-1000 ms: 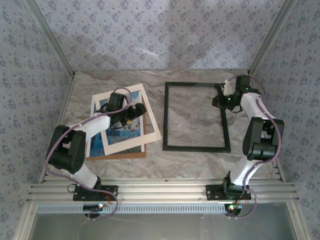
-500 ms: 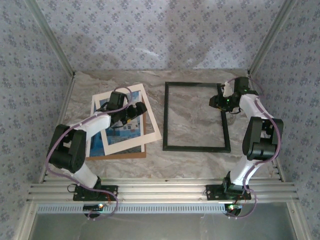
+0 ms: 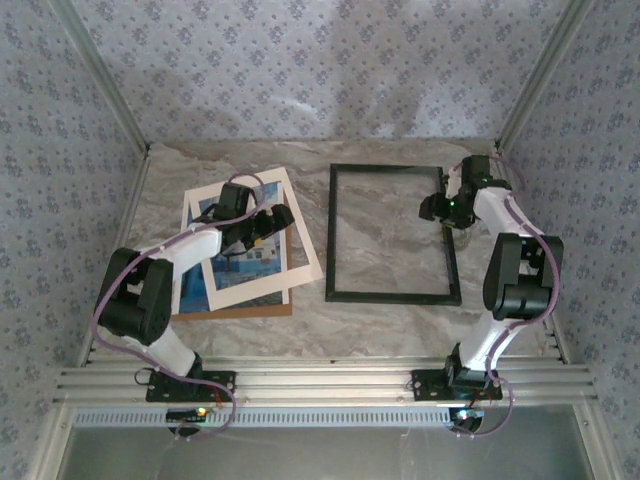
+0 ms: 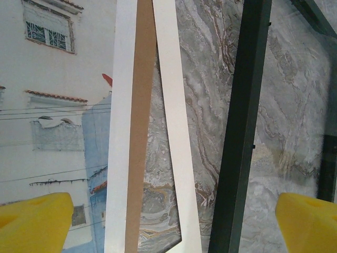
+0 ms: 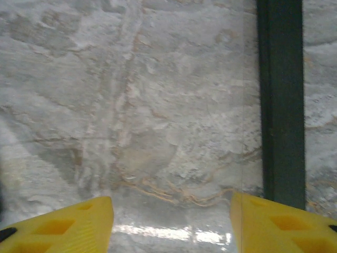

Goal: Put the photo into the frame

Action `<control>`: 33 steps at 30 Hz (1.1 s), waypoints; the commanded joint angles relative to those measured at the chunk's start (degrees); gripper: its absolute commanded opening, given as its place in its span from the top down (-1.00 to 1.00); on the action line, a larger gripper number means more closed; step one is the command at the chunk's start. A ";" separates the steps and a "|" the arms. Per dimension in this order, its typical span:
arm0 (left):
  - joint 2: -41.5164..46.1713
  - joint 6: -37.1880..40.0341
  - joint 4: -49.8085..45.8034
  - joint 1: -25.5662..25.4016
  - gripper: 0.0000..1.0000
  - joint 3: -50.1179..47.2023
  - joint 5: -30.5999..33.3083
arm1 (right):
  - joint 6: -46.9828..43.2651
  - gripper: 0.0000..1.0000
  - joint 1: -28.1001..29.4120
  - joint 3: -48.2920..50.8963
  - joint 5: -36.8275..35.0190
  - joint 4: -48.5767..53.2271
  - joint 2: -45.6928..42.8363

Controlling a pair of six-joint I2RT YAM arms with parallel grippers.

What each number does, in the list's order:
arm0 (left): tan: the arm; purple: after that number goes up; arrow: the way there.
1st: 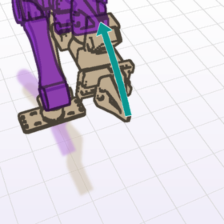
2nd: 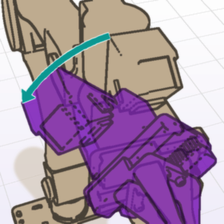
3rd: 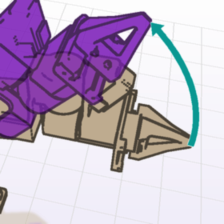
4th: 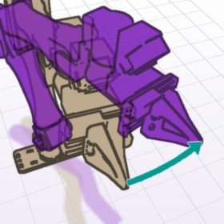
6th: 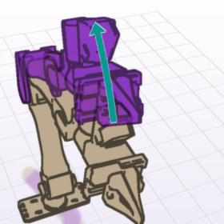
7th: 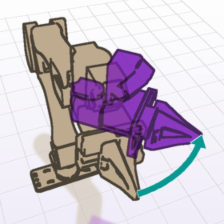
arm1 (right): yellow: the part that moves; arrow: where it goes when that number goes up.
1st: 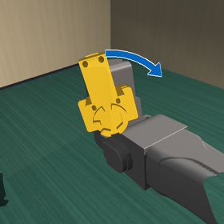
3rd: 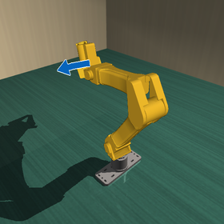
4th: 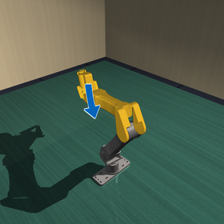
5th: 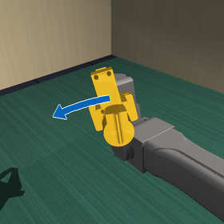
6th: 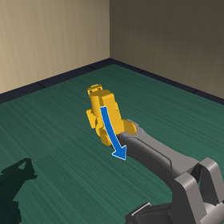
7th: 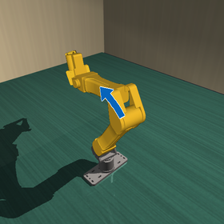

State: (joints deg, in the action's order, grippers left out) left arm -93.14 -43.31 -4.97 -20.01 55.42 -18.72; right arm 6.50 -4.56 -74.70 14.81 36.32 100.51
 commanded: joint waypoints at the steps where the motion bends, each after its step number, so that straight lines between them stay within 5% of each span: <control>1: -0.22 0.88 -0.57 -0.29 -0.97 1.17 -0.88 | -0.52 -0.38 1.68 -2.70 -9.28 4.18 1.26; 7: 0.20 0.66 -0.48 -0.30 -0.97 0.74 -0.59 | -0.53 -0.65 4.33 -4.59 -19.12 6.22 1.63; 14: 1.10 0.41 0.03 -0.21 -0.97 -0.44 0.98 | 0.25 -0.98 6.04 -3.80 -22.81 5.87 -2.47; 24: 6.38 -0.68 1.53 5.10 -0.97 -5.20 2.82 | 5.95 -1.00 8.90 1.26 -7.31 -4.63 -11.04; 33: 14.15 0.13 0.43 13.21 -0.97 -12.87 3.25 | 15.31 -0.92 25.63 4.71 -12.90 -15.77 -9.53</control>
State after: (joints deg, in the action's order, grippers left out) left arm -81.69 -43.53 -3.90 -8.36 44.71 -15.99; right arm 16.51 16.97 -71.05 4.03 25.65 89.97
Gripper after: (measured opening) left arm 0.984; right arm 0.967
